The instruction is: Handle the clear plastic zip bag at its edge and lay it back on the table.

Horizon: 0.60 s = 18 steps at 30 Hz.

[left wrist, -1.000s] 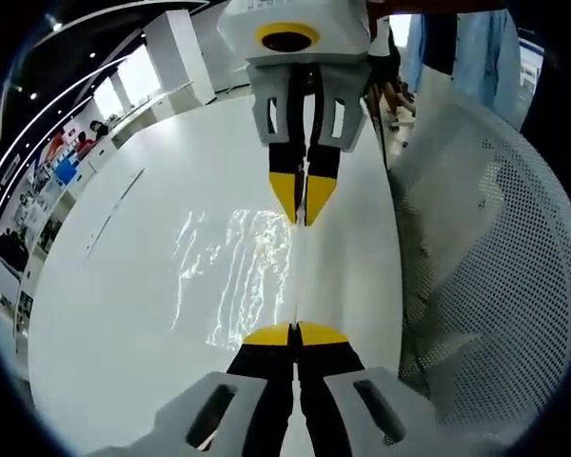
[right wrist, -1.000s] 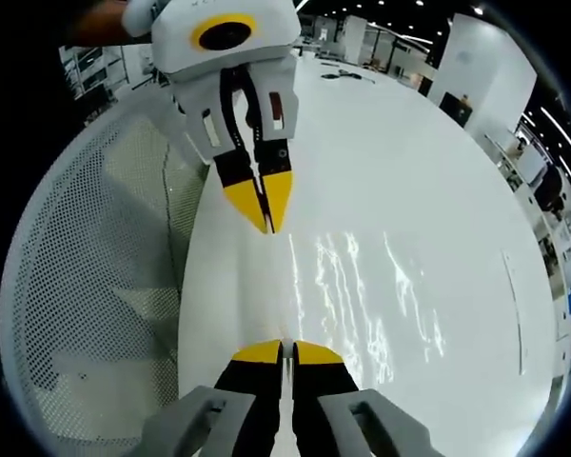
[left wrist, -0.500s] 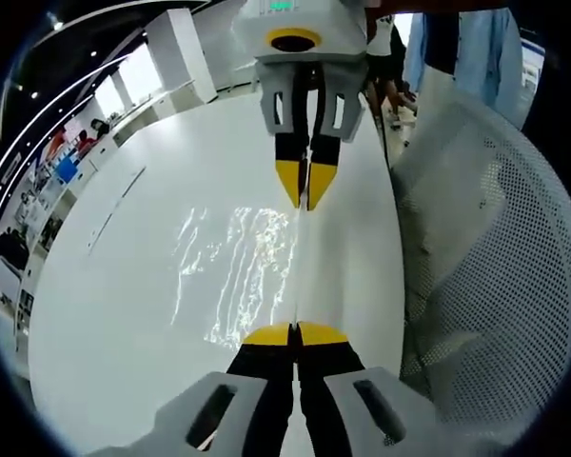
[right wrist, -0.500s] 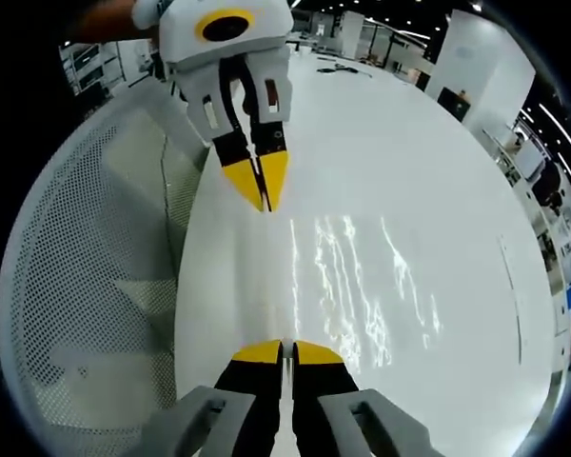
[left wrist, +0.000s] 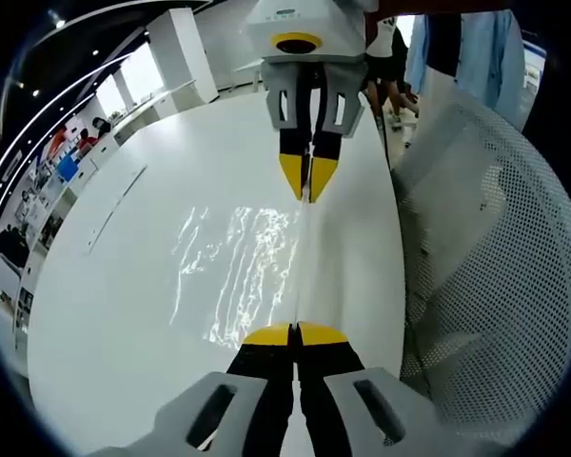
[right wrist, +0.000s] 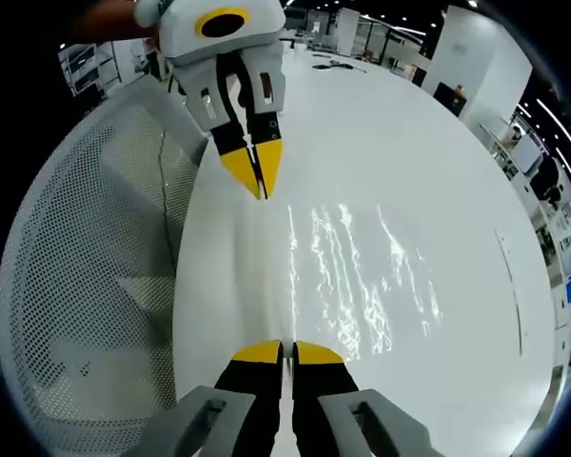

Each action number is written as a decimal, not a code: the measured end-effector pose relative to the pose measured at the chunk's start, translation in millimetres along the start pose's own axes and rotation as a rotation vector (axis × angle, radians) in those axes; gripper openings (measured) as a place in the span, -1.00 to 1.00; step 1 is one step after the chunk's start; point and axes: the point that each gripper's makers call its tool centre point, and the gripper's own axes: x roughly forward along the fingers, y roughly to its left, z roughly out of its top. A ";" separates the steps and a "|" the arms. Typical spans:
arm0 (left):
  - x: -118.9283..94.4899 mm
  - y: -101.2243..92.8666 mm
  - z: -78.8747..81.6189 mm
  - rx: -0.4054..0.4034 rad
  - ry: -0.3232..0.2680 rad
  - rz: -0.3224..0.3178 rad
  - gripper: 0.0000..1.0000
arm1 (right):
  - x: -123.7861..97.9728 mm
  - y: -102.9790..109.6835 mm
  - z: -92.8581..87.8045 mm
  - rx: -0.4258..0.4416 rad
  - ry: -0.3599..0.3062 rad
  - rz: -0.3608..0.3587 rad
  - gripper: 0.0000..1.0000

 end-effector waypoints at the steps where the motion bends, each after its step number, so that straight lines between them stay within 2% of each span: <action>1: 0.0 0.0 0.0 0.000 0.000 0.000 -1.00 | 0.0 -0.1 -0.4 0.000 0.001 0.000 -1.00; 11: 0.2 1.2 -4.8 0.001 0.010 0.001 -1.00 | -4.2 -0.8 -12.1 0.008 0.020 -0.004 -1.00; 18: 1.4 0.6 -3.4 -0.002 0.006 -0.005 -1.00 | -5.6 -1.1 -12.3 0.016 0.028 -0.009 -1.00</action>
